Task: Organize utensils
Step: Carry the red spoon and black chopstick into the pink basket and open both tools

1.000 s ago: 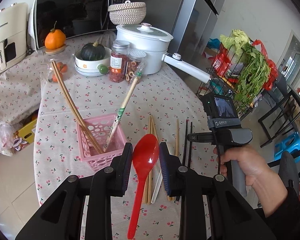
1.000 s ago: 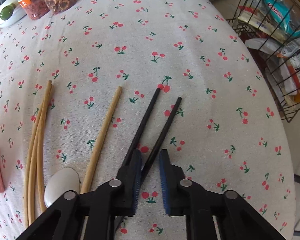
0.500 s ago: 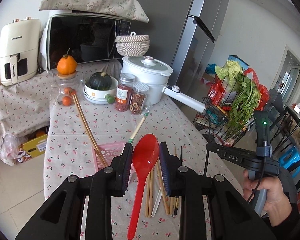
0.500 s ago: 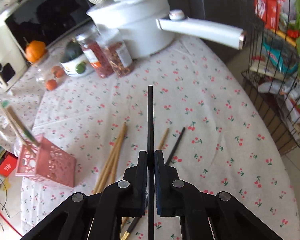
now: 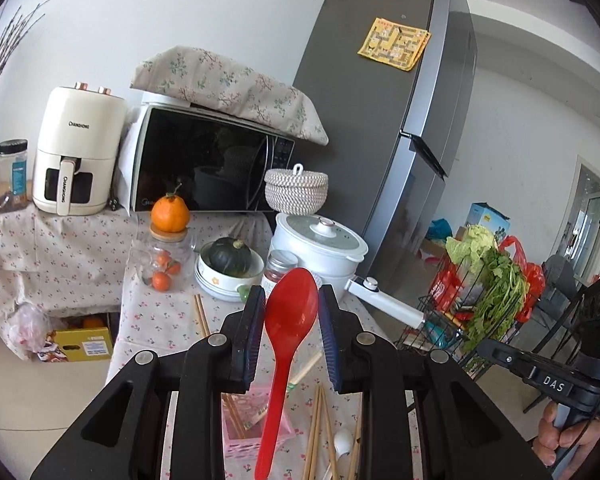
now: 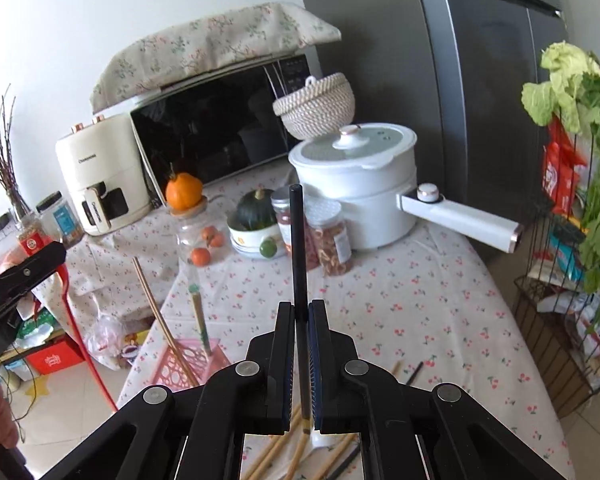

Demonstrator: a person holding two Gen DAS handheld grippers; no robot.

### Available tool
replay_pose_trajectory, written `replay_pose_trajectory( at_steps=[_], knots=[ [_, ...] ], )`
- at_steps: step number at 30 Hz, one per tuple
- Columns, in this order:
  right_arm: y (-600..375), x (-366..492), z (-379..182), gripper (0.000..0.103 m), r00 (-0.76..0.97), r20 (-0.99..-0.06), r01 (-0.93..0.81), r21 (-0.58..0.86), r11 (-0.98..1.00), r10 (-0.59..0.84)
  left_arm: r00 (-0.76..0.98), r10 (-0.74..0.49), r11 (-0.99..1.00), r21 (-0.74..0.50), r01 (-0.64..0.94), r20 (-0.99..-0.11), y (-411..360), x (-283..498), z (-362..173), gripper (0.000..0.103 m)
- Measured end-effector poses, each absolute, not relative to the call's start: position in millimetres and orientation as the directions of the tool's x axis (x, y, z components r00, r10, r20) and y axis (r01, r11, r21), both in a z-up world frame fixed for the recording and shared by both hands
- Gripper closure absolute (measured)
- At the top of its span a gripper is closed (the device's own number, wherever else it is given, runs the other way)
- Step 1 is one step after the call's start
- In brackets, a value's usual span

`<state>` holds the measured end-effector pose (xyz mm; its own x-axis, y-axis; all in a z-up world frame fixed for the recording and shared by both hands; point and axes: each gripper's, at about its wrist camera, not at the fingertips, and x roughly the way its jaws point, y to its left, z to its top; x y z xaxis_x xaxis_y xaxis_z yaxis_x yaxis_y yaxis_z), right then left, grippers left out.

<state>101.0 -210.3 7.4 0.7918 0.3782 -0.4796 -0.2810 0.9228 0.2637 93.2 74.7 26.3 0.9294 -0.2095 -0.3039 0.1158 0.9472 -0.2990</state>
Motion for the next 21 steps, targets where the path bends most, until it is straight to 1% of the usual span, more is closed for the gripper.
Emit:
replay_pose_trajectory(
  at_steps=[6, 11, 15, 19, 20, 21],
  knots=[
    [-198, 99, 27, 0.098, 0.793, -0.432, -0.325, 0.296, 0.898, 0.429, 0.964, -0.162, 0.963, -0.246, 0.109, -0.209, 71, 107, 22, 0.075],
    [-190, 100, 31, 0.098, 0.790, -0.416, -0.342, 0.311, 0.887, 0.450, 0.970, -0.133, 0.974, -0.209, 0.090, -0.201, 64, 125, 3, 0.075],
    [-185, 101, 31, 0.098, 0.786, -0.411, -0.350, 0.320, 0.880, 0.462, 0.967, -0.106, 0.977, -0.206, 0.057, -0.233, 65, 142, -17, 0.074],
    [-179, 102, 30, 0.098, 0.782, -0.406, -0.360, 0.323, 0.875, 0.472, 0.951, -0.108, 0.978, -0.203, 0.049, -0.290, 66, 158, -34, 0.074],
    [-177, 103, 30, 0.098, 0.781, -0.405, -0.364, 0.324, 0.873, 0.475, 0.945, -0.114, 0.977, -0.208, 0.050, -0.308, 67, 160, -37, 0.073],
    [-175, 103, 30, 0.098, 0.780, -0.403, -0.367, 0.325, 0.872, 0.478, 0.934, -0.129, 0.974, -0.220, 0.056, -0.333, 67, 163, -39, 0.069]
  ],
)
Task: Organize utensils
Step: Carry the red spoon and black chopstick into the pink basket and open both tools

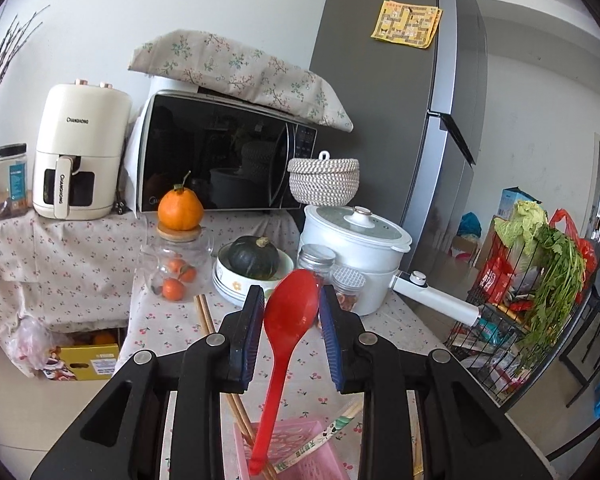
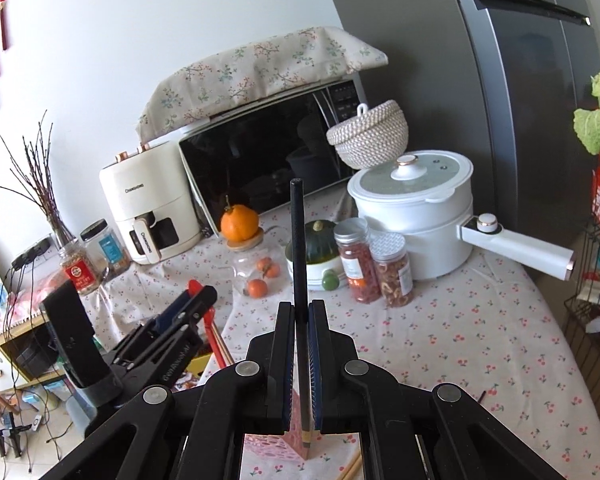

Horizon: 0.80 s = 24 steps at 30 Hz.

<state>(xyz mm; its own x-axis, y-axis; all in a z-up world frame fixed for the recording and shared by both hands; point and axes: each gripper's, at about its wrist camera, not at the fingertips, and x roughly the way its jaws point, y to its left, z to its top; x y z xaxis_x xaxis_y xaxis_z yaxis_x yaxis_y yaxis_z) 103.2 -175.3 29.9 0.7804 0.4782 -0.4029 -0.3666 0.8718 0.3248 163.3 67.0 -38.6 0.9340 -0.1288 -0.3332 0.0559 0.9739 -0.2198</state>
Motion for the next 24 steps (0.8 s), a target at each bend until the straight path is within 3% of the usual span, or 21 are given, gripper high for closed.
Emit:
replay_pose_trajectory(
  at_steps=[4, 6, 12, 16, 24],
  knots=[
    [-166, 105, 29, 0.098, 0.776, -0.398, -0.378, 0.328, 0.866, 0.490, 0.910, -0.152, 0.965, -0.256, 0.053, -0.386, 70, 160, -36, 0.042],
    [-162, 107, 29, 0.098, 0.773, -0.394, -0.384, 0.333, 0.861, 0.497, 0.897, -0.153, 0.964, -0.261, 0.043, -0.415, 72, 155, -32, 0.035],
    [-148, 114, 27, 0.098, 0.768, -0.377, -0.401, 0.349, 0.847, 0.518, 0.815, -0.127, 0.955, -0.292, -0.054, -0.565, 93, 136, -27, 0.025],
    [-138, 124, 22, 0.098, 0.765, -0.376, -0.398, 0.361, 0.843, 0.523, 0.749, -0.049, 0.975, -0.195, -0.108, -0.661, 95, 125, -33, 0.023],
    [-120, 138, 5, 0.098, 0.778, -0.406, -0.367, 0.325, 0.871, 0.480, 0.668, -0.093, 0.955, -0.256, -0.151, -0.738, 110, 119, -55, 0.023]
  ],
)
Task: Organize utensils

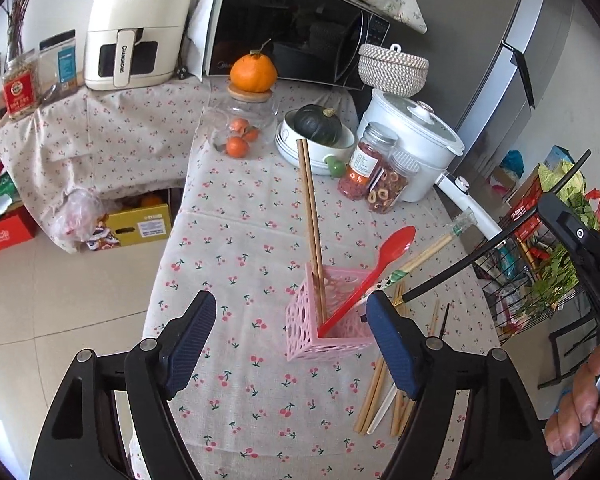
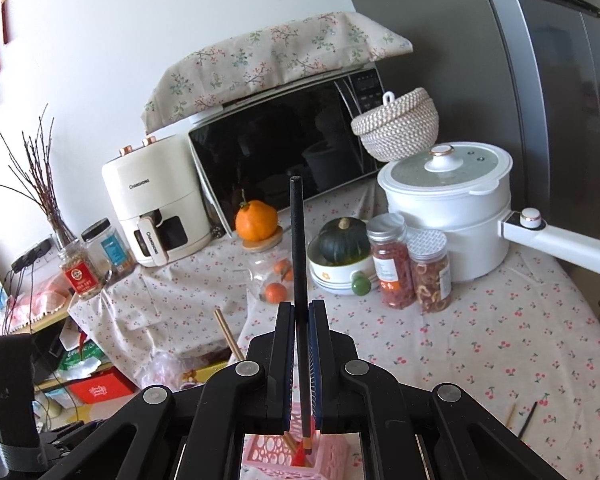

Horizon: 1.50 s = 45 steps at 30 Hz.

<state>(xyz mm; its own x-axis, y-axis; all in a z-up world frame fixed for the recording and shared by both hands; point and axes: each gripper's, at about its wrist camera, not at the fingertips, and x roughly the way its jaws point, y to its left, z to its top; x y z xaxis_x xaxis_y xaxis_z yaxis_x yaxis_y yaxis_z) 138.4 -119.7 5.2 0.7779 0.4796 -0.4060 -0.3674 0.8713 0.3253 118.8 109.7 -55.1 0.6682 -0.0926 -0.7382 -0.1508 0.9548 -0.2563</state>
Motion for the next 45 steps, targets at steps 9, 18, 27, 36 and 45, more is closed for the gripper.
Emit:
replay_pose_trajectory(
  at_steps=[9, 18, 27, 36, 45],
  knots=[
    [-126, 151, -10, 0.075, 0.748, -0.456, -0.329, 0.376, 0.866, 0.482, 0.655, -0.083, 0.969, -0.213, -0.121, -0.751, 98, 119, -56, 0.023],
    [-163, 135, -3, 0.016, 0.790, -0.443, -0.280, 0.356, 0.892, 0.425, 0.667, -0.089, 0.975, -0.203, -0.095, -0.740, 87, 110, -51, 0.017],
    [-191, 134, -23, 0.004, 0.772, -0.575, -0.166, 0.232, 0.958, 0.273, 0.662, -0.109, 0.976, -0.206, -0.069, -0.741, 72, 102, -52, 0.016],
    [-216, 140, -63, 0.002, 0.634, -0.759, -0.085, 0.123, 0.989, 0.149, 0.648, -0.094, 0.991, -0.132, -0.010, -0.756, 46, 95, -61, 0.016],
    [-245, 155, -118, 0.002, 0.430, -0.888, -0.027, 0.167, 0.986, 0.162, 0.602, -0.089, 0.995, -0.048, 0.084, -0.794, 12, 92, -78, 0.016]
  ],
)
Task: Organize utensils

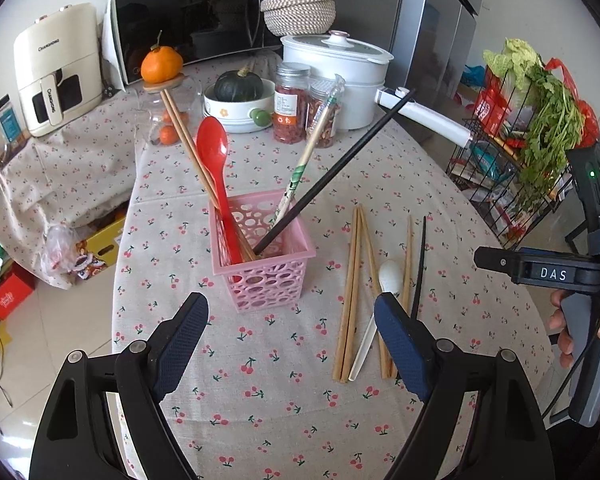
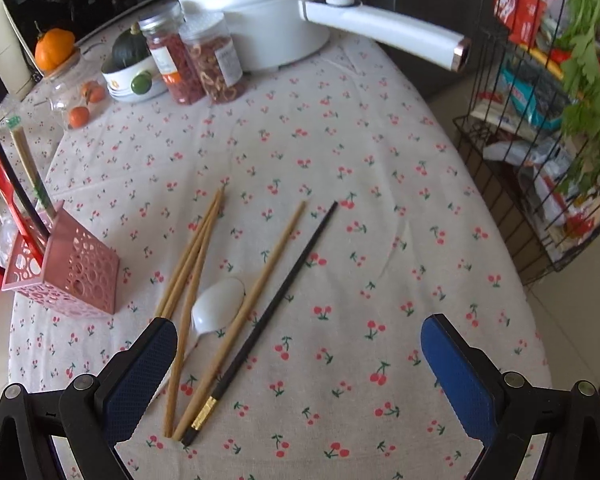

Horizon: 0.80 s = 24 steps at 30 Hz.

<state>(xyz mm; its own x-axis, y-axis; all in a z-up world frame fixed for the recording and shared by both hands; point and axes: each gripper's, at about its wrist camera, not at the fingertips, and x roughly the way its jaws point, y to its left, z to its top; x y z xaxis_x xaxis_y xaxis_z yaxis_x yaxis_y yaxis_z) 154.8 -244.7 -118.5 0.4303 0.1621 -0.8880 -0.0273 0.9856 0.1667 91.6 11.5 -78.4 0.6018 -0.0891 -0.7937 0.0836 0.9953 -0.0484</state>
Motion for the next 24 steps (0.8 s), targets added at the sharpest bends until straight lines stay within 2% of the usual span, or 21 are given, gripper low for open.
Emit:
replay_pose_trajectory(
  at_steps=[12, 24],
  knots=[
    [-255, 198, -180, 0.002, 0.303, -0.949, 0.108, 0.120, 0.987, 0.083, 0.531, -0.082, 0.987, 0.004, 0.158, -0.843, -12, 94, -103, 0.016],
    [-237, 235, -215, 0.000, 0.281, -0.959, 0.123, 0.000, 0.992, -0.035, 0.498, -0.086, 0.984, 0.005, 0.179, -0.863, -17, 101, -112, 0.016]
  ],
)
